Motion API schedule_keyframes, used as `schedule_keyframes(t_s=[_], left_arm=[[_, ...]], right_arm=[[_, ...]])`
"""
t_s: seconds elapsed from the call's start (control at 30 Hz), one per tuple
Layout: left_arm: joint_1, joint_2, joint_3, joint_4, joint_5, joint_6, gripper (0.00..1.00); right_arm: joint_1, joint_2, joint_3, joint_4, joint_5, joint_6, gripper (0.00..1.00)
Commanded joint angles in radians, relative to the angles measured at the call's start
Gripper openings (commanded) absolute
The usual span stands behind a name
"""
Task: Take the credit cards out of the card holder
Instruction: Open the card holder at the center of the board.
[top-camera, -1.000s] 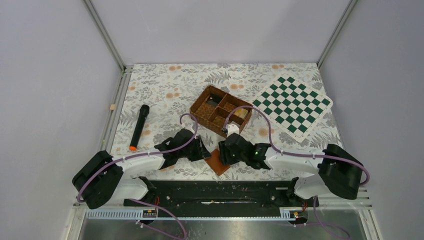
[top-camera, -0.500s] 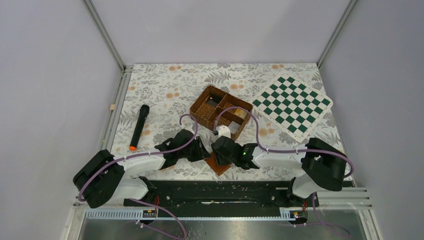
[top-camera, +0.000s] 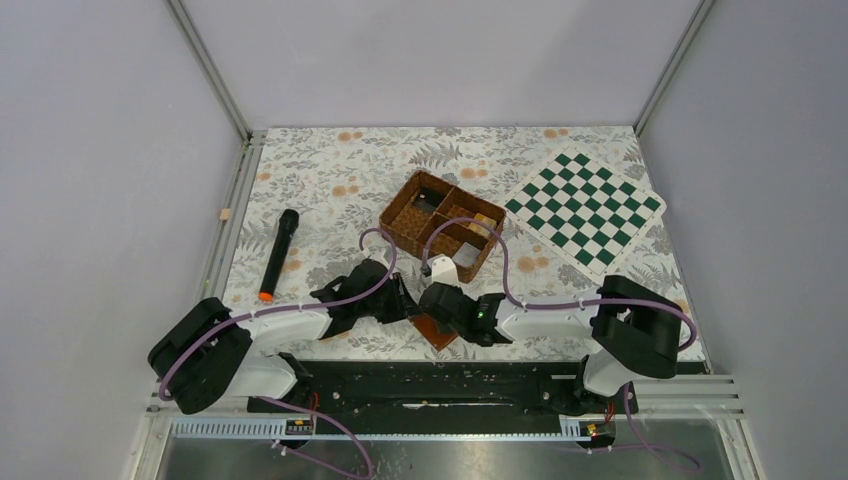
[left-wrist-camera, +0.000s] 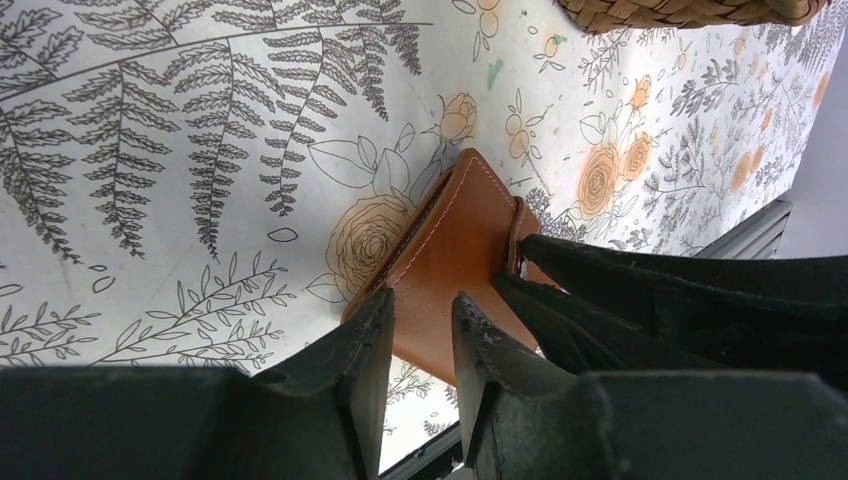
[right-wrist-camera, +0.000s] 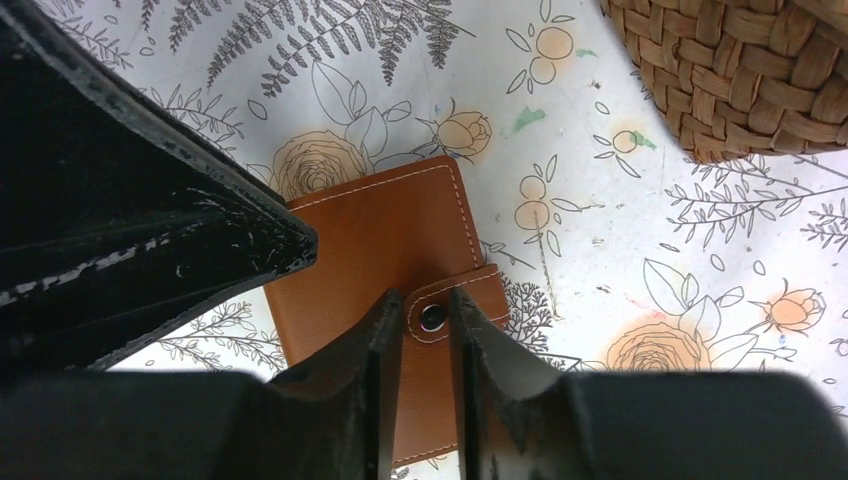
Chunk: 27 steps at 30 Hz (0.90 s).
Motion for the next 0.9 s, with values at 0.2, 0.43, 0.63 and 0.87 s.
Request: schedule_keyframes(t_s=[0.2, 0.43, 0.63, 0.87], left_arm=[[0.001, 0.010, -0.025, -0.004, -0.044, 0.009, 0.29], [0.002, -0.004, -0.005, -0.052, -0.066, 0.034, 0.29], [0.002, -0.090, 0.090, -0.209, -0.125, 0.097, 0.40], [-0.018, -0.166, 0.123, -0.306, -0.107, 0.152, 0.62]], right_arm=[[0.013, -0.066, -0.050, -0.053, 0.113, 0.022, 0.00], [0.013, -0.144, -0.089, -0.048, 0.115, 0.059, 0.00], [0.011, -0.288, -0.123, -0.061, 0.093, 0.104, 0.00], [0.011, -0.479, -0.184, -0.024, 0.052, 0.176, 0.00]])
